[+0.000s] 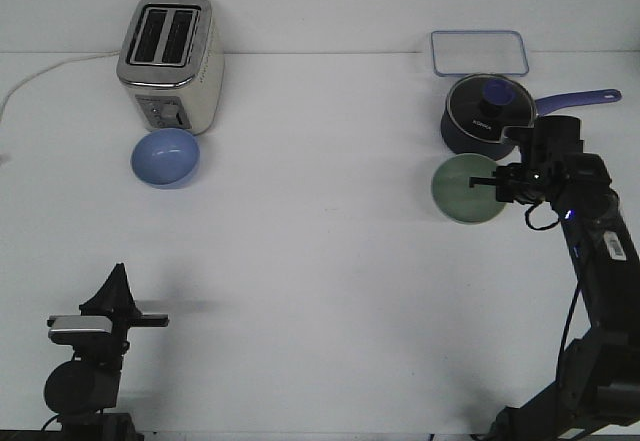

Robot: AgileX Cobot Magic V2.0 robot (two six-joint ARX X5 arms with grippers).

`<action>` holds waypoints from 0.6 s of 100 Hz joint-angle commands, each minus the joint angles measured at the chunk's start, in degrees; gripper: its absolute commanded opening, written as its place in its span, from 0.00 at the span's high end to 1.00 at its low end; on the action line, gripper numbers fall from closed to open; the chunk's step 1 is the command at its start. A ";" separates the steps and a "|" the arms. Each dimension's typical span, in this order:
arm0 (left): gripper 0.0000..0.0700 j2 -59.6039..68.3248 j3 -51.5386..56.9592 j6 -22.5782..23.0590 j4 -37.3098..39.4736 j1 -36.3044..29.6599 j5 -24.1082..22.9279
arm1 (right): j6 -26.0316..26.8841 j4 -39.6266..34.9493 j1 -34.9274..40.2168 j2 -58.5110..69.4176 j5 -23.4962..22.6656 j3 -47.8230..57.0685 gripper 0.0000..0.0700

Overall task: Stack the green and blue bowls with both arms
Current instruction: 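Grasp the rim of the pale green bowl with the right gripper, then carry the green bowl toward the table center and set it down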

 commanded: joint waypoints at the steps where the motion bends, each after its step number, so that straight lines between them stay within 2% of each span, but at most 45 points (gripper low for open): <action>1: 0.98 -0.11 -1.03 -0.24 0.59 0.04 -0.17 | 3.69 -0.37 3.41 -0.46 -0.42 1.05 1.00; 20: 0.98 -0.13 -1.03 -0.24 0.59 0.04 -0.17 | 9.75 0.76 16.26 -1.18 -1.09 1.05 1.00; 36: 0.98 -0.11 -1.03 -0.24 0.59 0.04 -0.17 | 14.84 6.69 26.60 -0.37 -2.25 1.05 1.00; 46: 0.98 -0.11 -1.03 -0.24 0.59 0.04 -0.17 | 16.81 9.14 30.75 0.63 -2.19 1.05 1.00; 60: 0.98 -0.11 -1.03 -0.24 0.59 0.04 -0.17 | 17.99 8.98 34.60 3.61 -2.89 1.03 1.00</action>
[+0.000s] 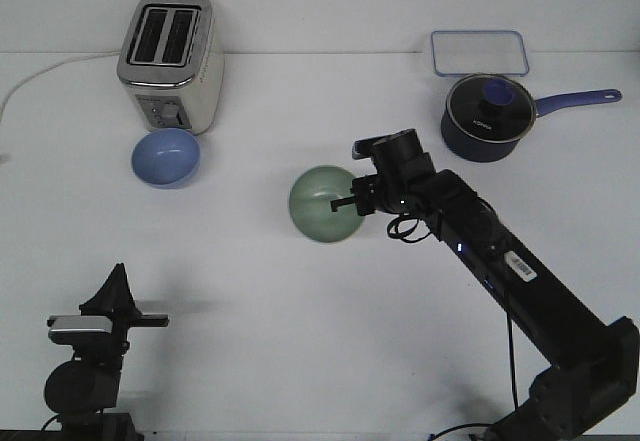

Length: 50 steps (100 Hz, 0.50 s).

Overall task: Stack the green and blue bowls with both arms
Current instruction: 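Carry the green bowl toward the table center and set it down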

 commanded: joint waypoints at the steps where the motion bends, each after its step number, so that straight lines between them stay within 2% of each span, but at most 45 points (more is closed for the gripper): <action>1: 0.98 -0.11 -1.03 -0.24 0.59 0.04 -0.17 | 2.19 0.04 0.83 2.99 -0.57 1.01 1.00; 50: 0.98 -0.11 -1.03 -0.24 0.59 0.04 -0.17 | 3.32 -1.36 2.47 9.14 -2.08 0.96 1.00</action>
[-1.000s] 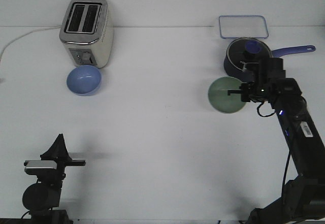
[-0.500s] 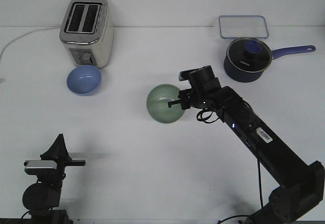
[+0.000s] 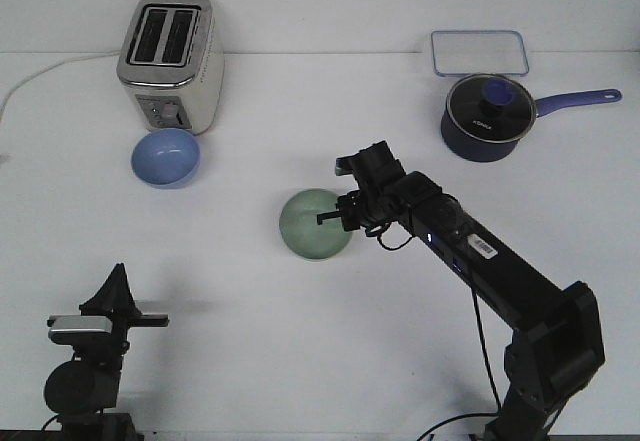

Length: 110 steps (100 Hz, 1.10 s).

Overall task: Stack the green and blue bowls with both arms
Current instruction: 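Carry the green bowl toward the table center and set it down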

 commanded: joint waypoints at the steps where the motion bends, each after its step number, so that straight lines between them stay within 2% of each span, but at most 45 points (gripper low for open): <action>1: 0.98 -0.11 -1.03 -0.24 0.61 0.04 -0.17 | 0.68 0.15 0.42 2.10 -0.44 0.98 1.00; 103: 0.98 -0.11 -1.03 -0.24 0.61 0.04 -0.17 | 0.04 -0.37 0.52 4.72 2.67 0.72 1.00; 110: 0.98 -0.11 -1.03 -0.24 0.61 0.04 -0.17 | 0.04 -0.42 0.52 4.72 2.67 0.72 0.96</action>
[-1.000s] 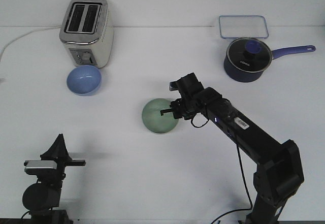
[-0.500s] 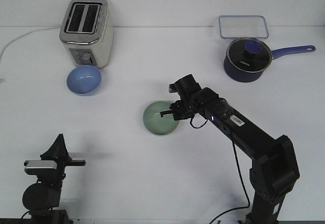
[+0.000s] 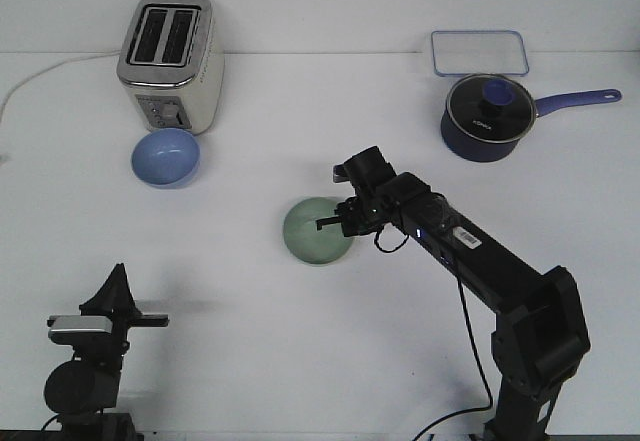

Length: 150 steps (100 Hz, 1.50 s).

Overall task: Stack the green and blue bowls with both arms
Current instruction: 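Carry the green bowl toward the table center and set it down, then open the right gripper and pull it back toward the robot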

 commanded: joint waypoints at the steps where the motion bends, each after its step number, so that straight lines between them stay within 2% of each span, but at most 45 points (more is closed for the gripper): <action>1: 0.98 -0.11 -1.03 -0.24 0.61 0.04 -0.17 | 0.00 0.15 0.48 1.44 0.42 0.72 0.95; 8: 0.98 -0.13 -1.03 -0.24 0.61 0.04 -0.17 | 0.00 0.15 0.48 1.44 0.09 0.72 0.83; 22: 0.98 -0.11 -1.03 -0.24 0.61 0.04 -0.17 | 0.02 0.13 0.70 1.44 0.02 0.72 0.52; 27: 0.98 -0.11 -1.03 -0.24 0.61 0.04 -0.17 | 0.02 0.15 0.74 1.44 0.02 0.72 0.46; 34: 0.98 -0.13 -1.03 -0.24 0.61 0.04 -0.17 | 0.07 0.15 0.74 1.44 0.02 0.72 0.42; 81: 0.98 -0.11 -1.03 -0.24 0.61 0.04 -0.17 | -0.35 -0.39 0.00 -1.97 0.98 0.81 0.41; 96: 0.98 -0.11 -1.03 -0.24 0.61 0.04 -0.17 | -2.10 -2.01 -0.98 -5.09 2.25 0.81 0.41; 124: 0.98 -0.11 -1.03 -0.24 0.61 0.04 -0.17 | -5.44 -6.08 -5.97 -12.59 3.76 0.81 0.41; 150: 0.98 -0.11 -1.03 -0.24 0.61 0.04 -0.17 | -9.70 -11.69 -12.24 -20.68 7.76 0.74 0.41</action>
